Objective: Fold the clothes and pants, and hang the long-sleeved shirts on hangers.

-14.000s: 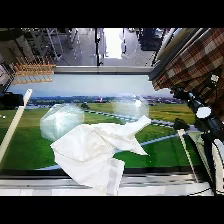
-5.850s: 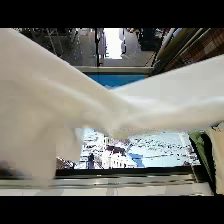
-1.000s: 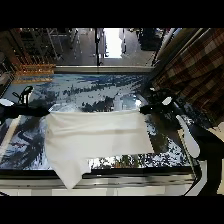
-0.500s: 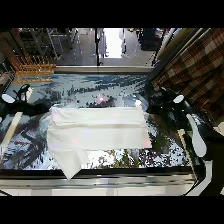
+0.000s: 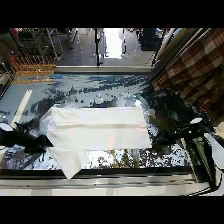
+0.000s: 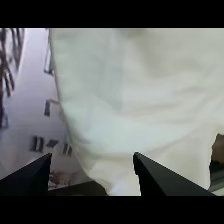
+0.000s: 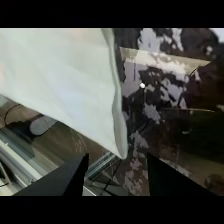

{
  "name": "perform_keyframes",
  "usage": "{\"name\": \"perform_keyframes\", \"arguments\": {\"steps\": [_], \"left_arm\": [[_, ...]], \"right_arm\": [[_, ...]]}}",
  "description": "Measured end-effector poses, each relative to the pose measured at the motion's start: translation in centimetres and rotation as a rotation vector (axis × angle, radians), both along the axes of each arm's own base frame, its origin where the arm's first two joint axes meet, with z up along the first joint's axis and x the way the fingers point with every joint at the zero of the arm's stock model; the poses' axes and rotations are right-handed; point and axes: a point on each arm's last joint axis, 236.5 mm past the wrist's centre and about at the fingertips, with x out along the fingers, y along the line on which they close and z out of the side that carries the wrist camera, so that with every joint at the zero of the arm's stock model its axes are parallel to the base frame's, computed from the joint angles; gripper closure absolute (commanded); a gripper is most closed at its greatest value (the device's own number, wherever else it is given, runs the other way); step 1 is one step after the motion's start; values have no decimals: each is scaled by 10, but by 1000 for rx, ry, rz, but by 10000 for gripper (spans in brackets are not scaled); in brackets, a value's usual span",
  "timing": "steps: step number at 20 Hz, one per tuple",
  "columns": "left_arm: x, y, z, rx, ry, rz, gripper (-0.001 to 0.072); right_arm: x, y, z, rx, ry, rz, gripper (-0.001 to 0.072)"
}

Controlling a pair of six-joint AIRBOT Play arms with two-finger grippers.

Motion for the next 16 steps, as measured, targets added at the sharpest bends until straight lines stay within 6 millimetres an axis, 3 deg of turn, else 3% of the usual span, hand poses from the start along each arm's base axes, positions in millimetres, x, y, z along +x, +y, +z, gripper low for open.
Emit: {"name": "perform_keyframes", "arguments": {"steps": [4,5,7,8,9,13,16], "left_arm": [[-22,-22,-8,-66,12,7,155],[-22,-25,-9,-77,6,14,217],[-19,-26,-13,-73,-16,29,561],[-18,-24,-16,-63,-26,33,681],[-17,-23,-18,-55,-33,34,699],[-18,-29,-6,-105,-36,17,702],[-5,-29,22,-161,-78,12,704]], "right_arm": [[-11,13,-1,16,3,38,291],[-11,17,-3,10,-1,47,323],[-9,25,-7,-6,-16,66,464],[-8,30,-9,-15,-23,76,617],[-8,34,-10,-17,-28,89,684],[-19,45,2,11,-13,141,693],[-18,44,29,15,-48,139,696]]}}
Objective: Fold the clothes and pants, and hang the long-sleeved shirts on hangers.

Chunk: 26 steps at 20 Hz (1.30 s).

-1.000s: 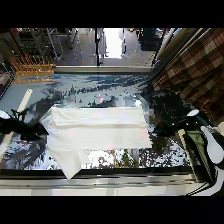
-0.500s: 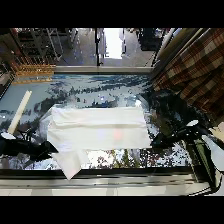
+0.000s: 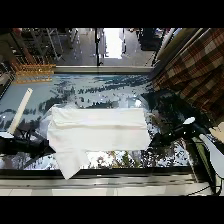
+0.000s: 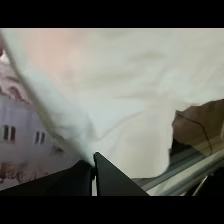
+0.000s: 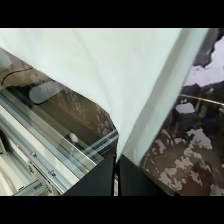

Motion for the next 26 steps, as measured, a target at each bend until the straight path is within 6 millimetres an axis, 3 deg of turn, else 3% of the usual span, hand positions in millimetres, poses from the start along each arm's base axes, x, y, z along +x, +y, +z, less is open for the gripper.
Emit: {"name": "perform_keyframes", "arguments": {"steps": [3,8,11,15,16,17,18,20,22,23,26], "left_arm": [[43,4,46,-55,-121,30,704],[132,20,110,-159,-292,135,704],[183,32,114,-244,-325,232,703],[239,41,81,-338,-319,377,694],[250,40,70,-357,-316,410,591],[262,38,61,-376,-319,442,346],[270,35,54,-399,-321,466,203],[281,28,50,-448,-344,484,191],[285,23,66,-503,-402,461,207],[282,23,76,-517,-432,434,212],[261,19,108,-480,-499,303,295]], "right_arm": [[25,-1,29,-18,-78,-41,697],[108,-7,61,-90,-254,-161,696],[163,-10,60,-111,-314,-225,696],[228,-4,29,-129,-374,-285,689],[243,-2,20,-132,-391,-293,604],[255,1,13,-135,-408,-301,409],[264,2,8,-140,-428,-298,210],[274,1,6,-151,-463,-281,191],[274,-13,6,-177,-469,-262,151],[268,-19,5,-182,-449,-246,85],[232,-25,-6,-157,-318,-175,13]]}}
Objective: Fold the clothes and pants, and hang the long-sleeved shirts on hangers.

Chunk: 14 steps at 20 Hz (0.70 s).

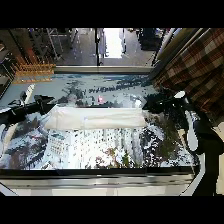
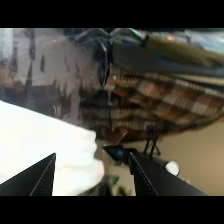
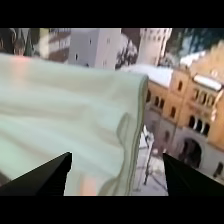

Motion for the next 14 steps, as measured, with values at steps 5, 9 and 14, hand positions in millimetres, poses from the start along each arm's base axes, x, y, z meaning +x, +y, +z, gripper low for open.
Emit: {"name": "perform_keyframes", "arguments": {"steps": [5,9,14], "left_arm": [[-46,2,2,345,52,-137,367],[-58,3,-5,531,73,-181,694],[-74,-41,-31,727,56,-365,701]], "right_arm": [[-36,27,-23,94,156,57,95],[-38,55,-39,114,185,78,694],[-38,12,-17,-131,155,68,696]]}}
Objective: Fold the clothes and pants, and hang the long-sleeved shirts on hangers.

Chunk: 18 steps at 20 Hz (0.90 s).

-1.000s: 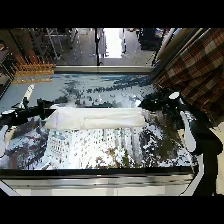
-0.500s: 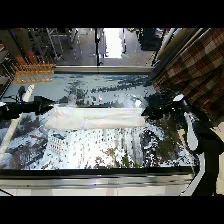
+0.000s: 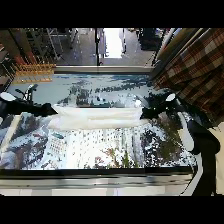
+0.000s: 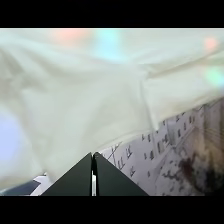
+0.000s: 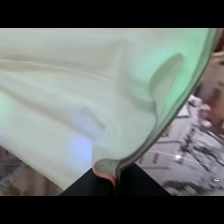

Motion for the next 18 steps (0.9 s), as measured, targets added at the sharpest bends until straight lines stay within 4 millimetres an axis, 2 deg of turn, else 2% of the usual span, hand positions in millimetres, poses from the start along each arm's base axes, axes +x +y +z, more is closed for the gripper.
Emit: {"name": "perform_keyframes", "arguments": {"steps": [3,5,7,8,9,10,12,13,15,17,18], "left_arm": [[-14,-51,-24,50,19,-131,701],[-23,-88,-43,76,24,-215,701],[-27,-120,-63,97,19,-265,701],[-27,-132,-74,109,23,-268,701],[-26,-140,-84,120,29,-258,701],[-26,-146,-92,129,41,-245,701],[-21,-140,-98,174,49,-213,700],[-18,-134,-92,187,48,-201,700],[-14,-114,-65,199,40,-176,700],[-12,-87,-27,204,15,-135,700],[-11,-75,-9,203,-7,-111,699]], "right_arm": [[-9,-60,42,-227,-45,-29,696],[-16,-83,76,-315,-86,-58,696],[-18,-78,111,-342,-146,-66,696],[-18,-64,127,-333,-178,-61,696],[-17,-44,140,-311,-206,-53,696],[-15,-15,152,-272,-235,-38,696],[-10,53,164,-199,-295,7,696],[-8,88,165,-168,-321,32,695],[-7,165,154,-105,-358,86,693],[-9,241,129,-38,-387,132,689],[-12,279,113,5,-398,147,629]]}}
